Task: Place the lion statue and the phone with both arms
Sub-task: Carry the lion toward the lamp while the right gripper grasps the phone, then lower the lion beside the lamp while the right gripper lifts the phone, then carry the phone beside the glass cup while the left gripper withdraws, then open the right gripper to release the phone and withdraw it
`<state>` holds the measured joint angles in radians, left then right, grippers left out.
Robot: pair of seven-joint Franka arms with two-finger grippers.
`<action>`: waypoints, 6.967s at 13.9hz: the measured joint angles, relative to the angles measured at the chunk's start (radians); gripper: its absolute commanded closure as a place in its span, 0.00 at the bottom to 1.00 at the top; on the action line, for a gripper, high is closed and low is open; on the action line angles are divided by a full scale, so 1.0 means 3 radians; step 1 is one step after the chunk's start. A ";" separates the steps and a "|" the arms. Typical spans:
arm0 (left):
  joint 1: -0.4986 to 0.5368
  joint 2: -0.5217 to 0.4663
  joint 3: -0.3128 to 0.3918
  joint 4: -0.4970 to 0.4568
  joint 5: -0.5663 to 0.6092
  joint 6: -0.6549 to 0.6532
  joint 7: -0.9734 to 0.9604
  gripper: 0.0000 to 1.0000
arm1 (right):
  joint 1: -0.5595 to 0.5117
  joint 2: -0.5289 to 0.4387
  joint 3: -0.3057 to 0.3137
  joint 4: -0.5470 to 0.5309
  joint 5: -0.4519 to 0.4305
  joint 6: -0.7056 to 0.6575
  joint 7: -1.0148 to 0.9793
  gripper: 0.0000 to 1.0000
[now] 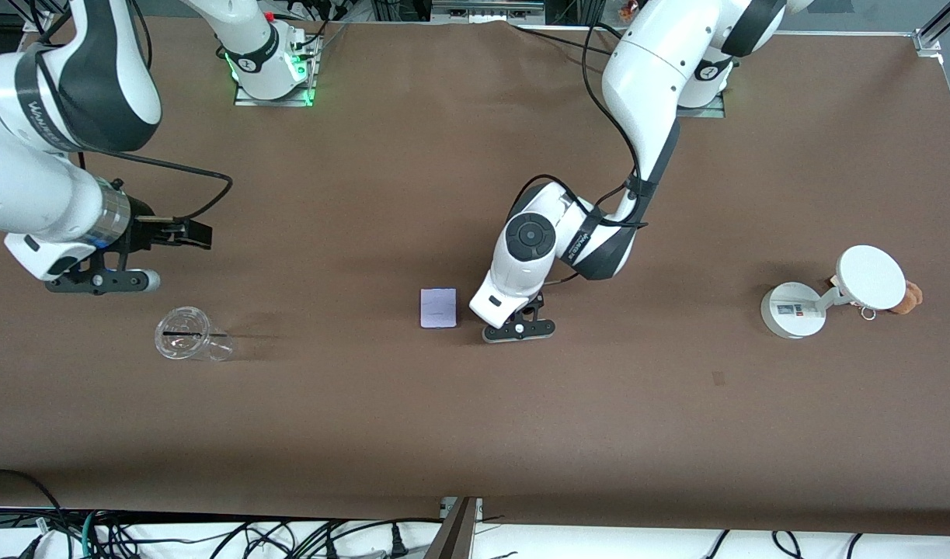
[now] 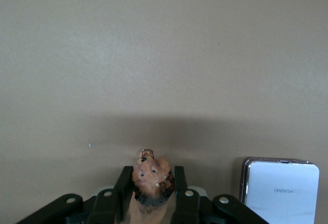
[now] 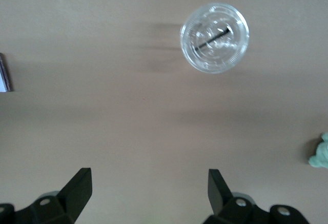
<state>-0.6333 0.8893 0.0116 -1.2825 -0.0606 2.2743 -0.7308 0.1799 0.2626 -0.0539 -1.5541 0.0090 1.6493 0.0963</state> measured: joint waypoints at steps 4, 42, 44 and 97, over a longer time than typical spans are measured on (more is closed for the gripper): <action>0.0289 -0.0042 0.0014 0.0062 0.0000 -0.0011 0.0162 1.00 | 0.0089 0.0237 0.0004 -0.0003 0.0121 0.0339 0.0000 0.00; 0.2121 -0.0799 -0.0049 -0.1228 0.0000 -0.0083 0.2854 0.49 | 0.1726 0.2056 -0.0002 0.0382 -0.0018 0.2510 0.1642 0.00; 0.2113 -0.0799 -0.0051 -0.1228 0.0000 -0.0083 0.2836 0.47 | 0.1726 0.2080 -0.0002 0.0385 -0.0018 0.2578 0.1644 0.00; 0.2183 -0.3028 -0.0139 -0.1002 0.0090 -0.2442 0.2249 0.00 | 0.0267 0.0967 -0.0207 0.0481 0.0002 0.1069 0.0119 0.00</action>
<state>0.0215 -0.0189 -0.0301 -1.5831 -0.0335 1.5416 -0.0561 0.2599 0.5528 -0.1160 -1.4098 0.0096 1.9700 0.1319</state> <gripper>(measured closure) 0.000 0.000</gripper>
